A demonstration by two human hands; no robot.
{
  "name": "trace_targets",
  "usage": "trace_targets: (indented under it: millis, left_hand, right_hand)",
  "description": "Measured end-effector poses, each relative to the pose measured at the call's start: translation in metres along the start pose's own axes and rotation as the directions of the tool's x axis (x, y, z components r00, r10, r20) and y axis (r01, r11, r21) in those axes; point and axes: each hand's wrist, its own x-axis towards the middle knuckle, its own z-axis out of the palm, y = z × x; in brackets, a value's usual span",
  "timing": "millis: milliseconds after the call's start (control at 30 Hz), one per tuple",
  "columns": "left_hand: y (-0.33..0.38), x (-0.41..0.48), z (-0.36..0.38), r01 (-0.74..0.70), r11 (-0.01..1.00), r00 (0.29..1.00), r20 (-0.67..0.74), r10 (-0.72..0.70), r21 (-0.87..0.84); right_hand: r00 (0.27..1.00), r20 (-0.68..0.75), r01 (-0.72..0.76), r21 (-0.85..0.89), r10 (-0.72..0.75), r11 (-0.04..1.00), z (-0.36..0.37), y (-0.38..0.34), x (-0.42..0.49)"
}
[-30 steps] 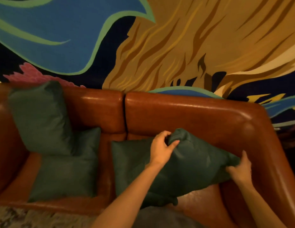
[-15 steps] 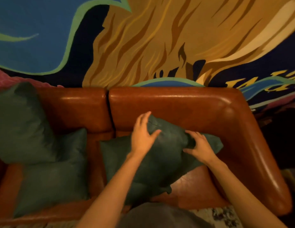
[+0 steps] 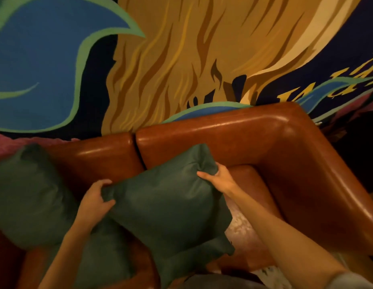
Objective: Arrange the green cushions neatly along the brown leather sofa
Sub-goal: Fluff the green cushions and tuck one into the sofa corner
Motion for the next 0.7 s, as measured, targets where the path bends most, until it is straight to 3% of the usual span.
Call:
trace_targets:
  millis: [33,100,167,233,333,433,500,567,633,700]
  left_hand:
    - [0.011,-0.002,-0.004,-0.089,0.995,0.996,-0.027,0.09,0.047]
    - [0.053,-0.01,0.004,-0.25,0.968,0.966,0.061,0.252,-0.038]
    - [0.093,-0.013,0.029,-0.309,0.951,0.932,0.195,0.307,-0.019]
    - [0.115,-0.01,0.05,-0.346,0.936,0.93,0.158,0.332,0.066]
    - [0.138,-0.01,0.057,-0.355,0.931,0.932,0.05,0.36,-0.09]
    - [0.158,-0.008,0.059,-0.335,0.884,0.926,0.06,0.373,-0.327]
    - [0.176,-0.001,0.057,-0.294,0.823,0.925,0.072,0.373,-0.486]
    - [0.196,0.01,0.058,-0.215,0.749,0.918,0.132,0.374,-0.626]
    - [0.223,0.02,0.066,-0.168,0.699,0.89,0.198,0.411,-0.695]
    - [0.25,0.03,0.086,-0.16,0.699,0.868,0.238,0.436,-0.697]
  right_hand:
    - [0.999,0.02,0.027,-0.014,-0.027,1.0,0.01,0.0,-0.002]
    - [0.996,0.037,0.081,-0.059,-0.079,0.995,0.029,-0.003,-0.011]
    - [0.992,0.04,0.12,-0.103,-0.117,0.987,0.041,-0.012,-0.018]
    - [0.991,0.004,0.137,-0.085,-0.137,0.987,0.04,-0.023,-0.024]
    - [0.99,-0.014,0.138,0.016,-0.138,0.99,0.012,-0.031,-0.037]
    - [0.983,-0.002,0.185,0.061,-0.185,0.981,-0.051,-0.027,-0.06]
    - [0.981,0.061,0.19,-0.166,-0.183,0.968,-0.099,-0.026,-0.075]
    - [0.986,0.143,0.132,-0.378,-0.083,0.916,-0.137,-0.018,-0.085]
    - [0.994,0.111,0.062,-0.402,-0.018,0.914,-0.163,-0.009,-0.091]
    - [0.999,-0.01,0.031,-0.4,-0.038,0.916,-0.187,-0.005,-0.094]
